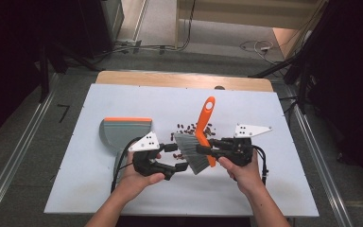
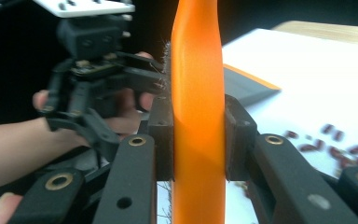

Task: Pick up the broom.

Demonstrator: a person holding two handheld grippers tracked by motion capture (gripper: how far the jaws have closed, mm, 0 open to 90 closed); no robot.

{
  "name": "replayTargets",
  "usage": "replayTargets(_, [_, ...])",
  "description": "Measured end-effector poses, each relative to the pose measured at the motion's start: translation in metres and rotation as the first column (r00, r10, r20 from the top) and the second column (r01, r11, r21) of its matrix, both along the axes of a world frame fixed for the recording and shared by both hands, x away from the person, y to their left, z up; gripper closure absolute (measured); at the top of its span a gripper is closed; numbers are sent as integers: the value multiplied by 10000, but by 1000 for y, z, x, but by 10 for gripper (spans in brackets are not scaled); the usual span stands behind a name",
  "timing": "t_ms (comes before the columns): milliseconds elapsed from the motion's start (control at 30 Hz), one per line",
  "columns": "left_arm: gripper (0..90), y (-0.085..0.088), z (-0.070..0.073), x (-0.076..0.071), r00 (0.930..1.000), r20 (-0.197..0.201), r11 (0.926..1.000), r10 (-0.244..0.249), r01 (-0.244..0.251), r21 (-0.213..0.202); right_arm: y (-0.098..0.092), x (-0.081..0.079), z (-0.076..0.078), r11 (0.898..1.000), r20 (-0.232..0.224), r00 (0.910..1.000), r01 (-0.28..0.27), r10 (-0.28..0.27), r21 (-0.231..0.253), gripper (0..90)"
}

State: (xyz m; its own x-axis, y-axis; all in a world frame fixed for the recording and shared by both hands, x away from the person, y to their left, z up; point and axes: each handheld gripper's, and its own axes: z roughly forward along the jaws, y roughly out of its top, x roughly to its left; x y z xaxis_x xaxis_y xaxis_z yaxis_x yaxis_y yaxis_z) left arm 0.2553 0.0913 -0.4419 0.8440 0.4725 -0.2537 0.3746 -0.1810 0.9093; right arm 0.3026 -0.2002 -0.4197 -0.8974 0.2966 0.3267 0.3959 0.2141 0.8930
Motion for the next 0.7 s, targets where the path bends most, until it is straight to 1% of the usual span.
replayTargets(67, [162, 3, 0, -1, 9997, 23, 9996, 240, -240, 116, -2, 1, 0, 9985, -18, 9989, 463, -464, -282, 688])
replayTargets(100, [162, 5, 0, -2, 9993, 42, 9992, 365, -365, 161, -2, 1, 0, 9985, -18, 9989, 463, -464, -282, 688])
replayTargets(167, [129, 8, 0, -3, 9989, 78, 9987, 467, -468, 219, -5, 2, 0, 9942, 106, 9957, 927, -922, -547, 688])
replayTargets(200, [98, 10, -1, -3, 9990, 96, 9989, 436, -438, 165, -7, 3, 1, 9880, 195, 9913, 1312, -1300, -809, 688])
replayTargets(233, [89, 12, -1, -4, 9988, 148, 9988, 467, -469, 119, -9, 4, 1, 9850, 190, 9889, 1482, -1471, -889, 688])
replayTargets(300, [54, 16, -2, -4, 9982, 127, 9983, 585, -586, 19, -12, 5, 1, 9789, 203, 9843, 1764, -1752, -1036, 688])
replayTargets(333, [39, 17, -3, -4, 9978, 83, 9979, 650, -650, -40, -12, 5, 1, 9789, 203, 9843, 1764, -1752, -1036, 688])
replayTargets(367, [39, 19, -3, -4, 9978, 95, 9978, 659, -659, -26, -14, 6, 1, 9751, 255, 9813, 1927, -1910, -1097, 687])
replayTargets(400, [24, 21, -4, -4, 9974, 105, 9974, 714, -714, 8, -16, 6, 1, 9723, 210, 9786, 2056, -2045, -1116, 687])
replayTargets(433, [1, 23, -4, -4, 9970, 117, 9970, 768, -768, -17, -20, 8, 1, 9627, 324, 9713, 2378, -2355, -1295, 688])
replayTargets(467, [0, 24, -4, -3, 9970, 142, 9971, 763, -763, -28, -21, 8, 1, 9578, 387, 9675, 2529, -2500, -1366, 687])
replayTargets(500, [0, 26, -4, -4, 9968, 135, 9969, 791, -790, -52, -21, 8, 1, 9578, 387, 9675, 2529, -2500, -1366, 687])
replayTargets(533, [0, 28, -4, -4, 9964, 205, 9966, 821, -821, -26, -23, 9, 2, 9541, 394, 9645, 2641, -2611, -1411, 687])
replayTargets(567, [0, 29, -4, -4, 9958, 184, 9959, 899, -898, -76, -24, 9, 2, 9508, 433, 9617, 2743, -2708, -1444, 687])
replayTargets(600, [0, 31, -4, -4, 9960, 146, 9961, 876, -874, -156, -26, 10, 3, 9454, 479, 9577, 2879, -2838, -1527, 687])
replayTargets(633, [0, 32, -4, -5, 9956, 149, 9957, 921, -919, -116, -29, 11, 4, 9391, 501, 9522, 3054, -3013, -1576, 687])
replayTargets(667, [0, 33, -5, -5, 9954, 163, 9955, 943, -941, -151, -29, 11, 4, 9391, 501, 9522, 3054, -3013, -1576, 687])
replayTargets(700, [0, 34, -5, -5, 9952, 144, 9952, 965, -962, -168, -30, 11, 5, 9358, 521, 9492, 3146, -3102, -1591, 687])
